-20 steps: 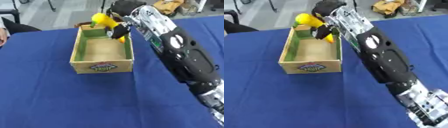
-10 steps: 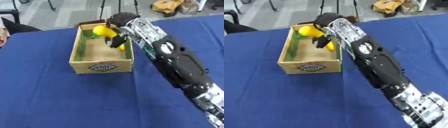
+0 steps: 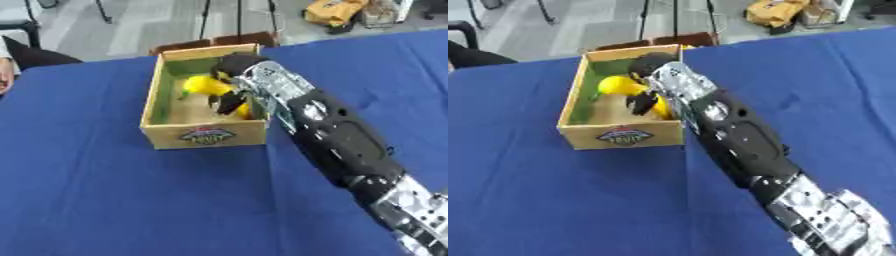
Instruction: Pick up objects on the table and place them in the box.
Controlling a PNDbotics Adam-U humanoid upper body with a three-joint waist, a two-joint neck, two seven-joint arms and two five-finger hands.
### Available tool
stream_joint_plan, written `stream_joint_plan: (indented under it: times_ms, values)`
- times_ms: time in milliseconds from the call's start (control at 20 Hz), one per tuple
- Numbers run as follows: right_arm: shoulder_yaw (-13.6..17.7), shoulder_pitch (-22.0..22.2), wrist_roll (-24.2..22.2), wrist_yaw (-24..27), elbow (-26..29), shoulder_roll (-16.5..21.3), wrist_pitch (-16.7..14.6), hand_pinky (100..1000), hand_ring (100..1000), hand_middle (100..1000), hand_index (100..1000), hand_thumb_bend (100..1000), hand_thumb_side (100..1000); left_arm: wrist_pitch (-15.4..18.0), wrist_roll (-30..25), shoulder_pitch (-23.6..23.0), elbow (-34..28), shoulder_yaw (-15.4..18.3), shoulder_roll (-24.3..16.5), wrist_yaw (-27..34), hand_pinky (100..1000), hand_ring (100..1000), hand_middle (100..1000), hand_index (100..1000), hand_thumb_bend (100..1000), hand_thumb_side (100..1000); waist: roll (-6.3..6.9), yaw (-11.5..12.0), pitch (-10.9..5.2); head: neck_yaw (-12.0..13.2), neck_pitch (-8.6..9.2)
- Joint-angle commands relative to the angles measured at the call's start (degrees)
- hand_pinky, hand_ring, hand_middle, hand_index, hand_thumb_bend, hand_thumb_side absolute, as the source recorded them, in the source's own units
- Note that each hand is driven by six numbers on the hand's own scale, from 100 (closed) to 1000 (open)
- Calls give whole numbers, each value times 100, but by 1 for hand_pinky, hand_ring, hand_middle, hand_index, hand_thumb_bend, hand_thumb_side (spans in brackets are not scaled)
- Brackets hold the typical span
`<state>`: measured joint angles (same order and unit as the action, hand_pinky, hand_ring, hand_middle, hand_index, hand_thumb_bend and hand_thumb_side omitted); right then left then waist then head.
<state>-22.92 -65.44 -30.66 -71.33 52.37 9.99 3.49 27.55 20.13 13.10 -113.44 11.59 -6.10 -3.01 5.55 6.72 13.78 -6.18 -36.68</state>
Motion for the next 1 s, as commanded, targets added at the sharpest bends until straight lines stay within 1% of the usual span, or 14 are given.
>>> stream_joint_plan:
  times_ms: [50,200,400,500,550,600,650,800,1000]
  values:
    - [79,-113,27,36,-15,-7,-18,743,909,772,820,100,497,-2,-24,46,-115,4,-62,17,337,686,717,754,100,829,-7,11,-81,3,45]
    - [95,-120,-46,0,5,0,-25,781,940,831,877,100,499,-8,-24,49,-115,7,-62,15,337,686,717,754,100,829,-11,5,-79,9,41]
    - [126,-112,-136,-3,-22,-10,-8,797,957,853,900,100,491,-12,-23,52,-115,7,-60,11,337,686,717,754,100,830,-10,5,-78,14,46]
    - [143,-103,-123,36,-25,-20,6,806,967,872,926,100,499,-14,-22,48,-115,7,-59,11,337,686,717,754,100,831,-6,10,-79,15,49]
    - [147,-102,-107,55,-16,-24,13,811,971,880,938,111,509,-14,-22,47,-115,7,-58,11,336,686,717,754,100,831,-5,10,-79,15,50]
    - [148,-102,-89,75,-4,-27,19,819,977,888,947,151,533,-15,-22,47,-115,6,-57,11,336,686,717,754,100,832,-4,10,-79,15,50]
    - [148,-105,-64,96,24,-30,23,824,981,891,952,187,529,-16,-23,48,-115,5,-56,12,336,687,717,754,100,831,-4,7,-78,15,51]
    - [145,-111,17,134,129,-30,53,835,990,897,957,211,543,-22,-30,51,-115,4,-56,10,336,687,717,754,100,830,-4,2,-76,16,50]
    - [147,-114,62,145,190,-33,93,836,991,894,954,198,542,-28,-35,54,-115,4,-55,9,336,686,717,754,100,830,-3,8,-74,18,50]
